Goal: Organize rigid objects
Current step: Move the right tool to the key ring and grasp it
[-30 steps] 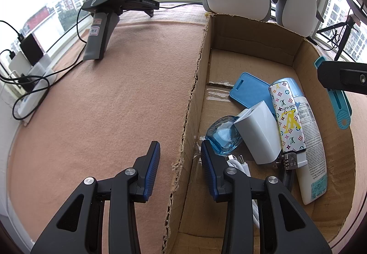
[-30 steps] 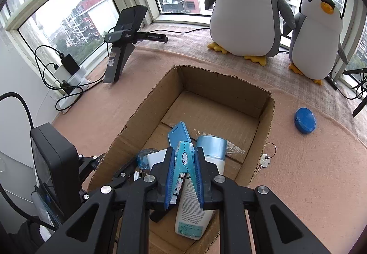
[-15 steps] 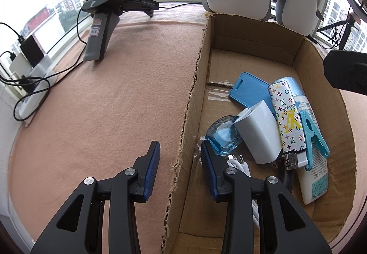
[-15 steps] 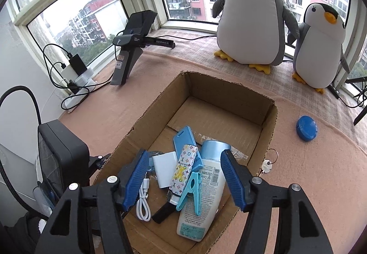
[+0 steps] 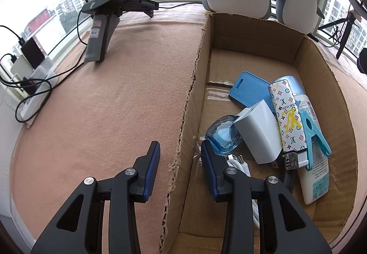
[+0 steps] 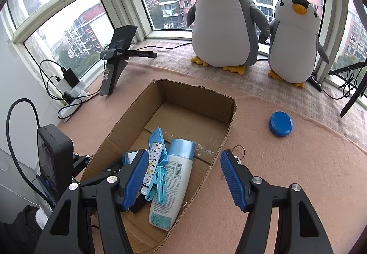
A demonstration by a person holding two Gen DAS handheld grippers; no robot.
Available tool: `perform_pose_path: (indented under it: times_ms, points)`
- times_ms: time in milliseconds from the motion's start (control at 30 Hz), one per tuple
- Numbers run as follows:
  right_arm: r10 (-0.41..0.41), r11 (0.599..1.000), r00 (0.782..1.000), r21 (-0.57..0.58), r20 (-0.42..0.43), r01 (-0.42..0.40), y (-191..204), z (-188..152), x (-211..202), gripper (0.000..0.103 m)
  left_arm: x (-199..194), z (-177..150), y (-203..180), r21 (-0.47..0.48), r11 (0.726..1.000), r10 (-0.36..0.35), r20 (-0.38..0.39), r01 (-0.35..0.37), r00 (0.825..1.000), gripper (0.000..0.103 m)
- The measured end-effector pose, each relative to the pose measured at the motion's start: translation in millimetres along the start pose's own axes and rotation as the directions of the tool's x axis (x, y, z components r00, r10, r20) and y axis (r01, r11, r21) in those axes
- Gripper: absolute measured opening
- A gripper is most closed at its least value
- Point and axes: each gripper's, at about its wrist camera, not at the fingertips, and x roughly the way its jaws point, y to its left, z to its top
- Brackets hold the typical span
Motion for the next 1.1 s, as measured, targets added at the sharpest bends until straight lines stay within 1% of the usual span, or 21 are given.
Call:
perform_pose_path:
  times_ms: [167, 267, 367, 433, 600, 767, 833, 900, 1033, 1100]
  points:
    - [-0.013, 1.0, 1.0, -0.013, 0.015, 0.013, -27, -8, -12, 0.061, 0, 0, -2, 0.006, 1.0, 0.011, -0.002, -0.011, 1.0, 0.036]
    - [-0.018, 0.998, 0.999, -0.066, 0.033, 0.02, -37, -13, -18, 0.061, 0, 1, -3, 0.006, 1.0, 0.017, -0.004, -0.017, 1.0, 0.036]
    - [-0.033, 0.991, 0.999, -0.126, 0.031, 0.037, -46, -17, -18, 0.061, -1, 0, -5, 0.011, 1.0, 0.03, -0.005, -0.029, 1.0, 0.036]
    - [-0.049, 0.988, 0.999, -0.148, 0.018, 0.051, -53, -18, -15, 0.061, -1, 0, -7, 0.015, 0.999, 0.039, -0.005, -0.039, 0.999, 0.036]
    - [-0.006, 0.991, 0.999, -0.132, -0.038, 0.001, -75, -16, 1, 0.06, -1, 1, -8, 0.018, 0.998, 0.054, -0.005, -0.053, 0.999, 0.036]
    - [0.024, 0.99, 0.995, -0.132, -0.098, -0.037, -88, -13, 25, 0.044, 0, 1, -10, 0.021, 0.997, 0.068, -0.008, -0.068, 0.998, 0.036]
    - [0.04, 0.99, 0.992, -0.133, -0.116, -0.056, -90, -12, 35, 0.04, -1, 1, -11, 0.023, 0.997, 0.072, -0.009, -0.071, 0.997, 0.036]
    - [0.055, 0.989, 0.99, -0.129, -0.13, -0.072, -91, -10, 45, 0.038, 0, 2, -11, 0.023, 0.997, 0.072, -0.01, -0.072, 0.997, 0.036]
    - [0.081, 0.988, 0.984, -0.119, -0.159, -0.101, -92, -8, 62, 0.029, 0, 2, -11, 0.02, 0.997, 0.074, -0.013, -0.074, 0.997, 0.036]
    - [0.091, 0.986, 0.981, -0.12, -0.171, -0.113, -92, -7, 69, 0.028, 0, 2, -10, 0.018, 0.997, 0.075, -0.015, -0.075, 0.997, 0.036]
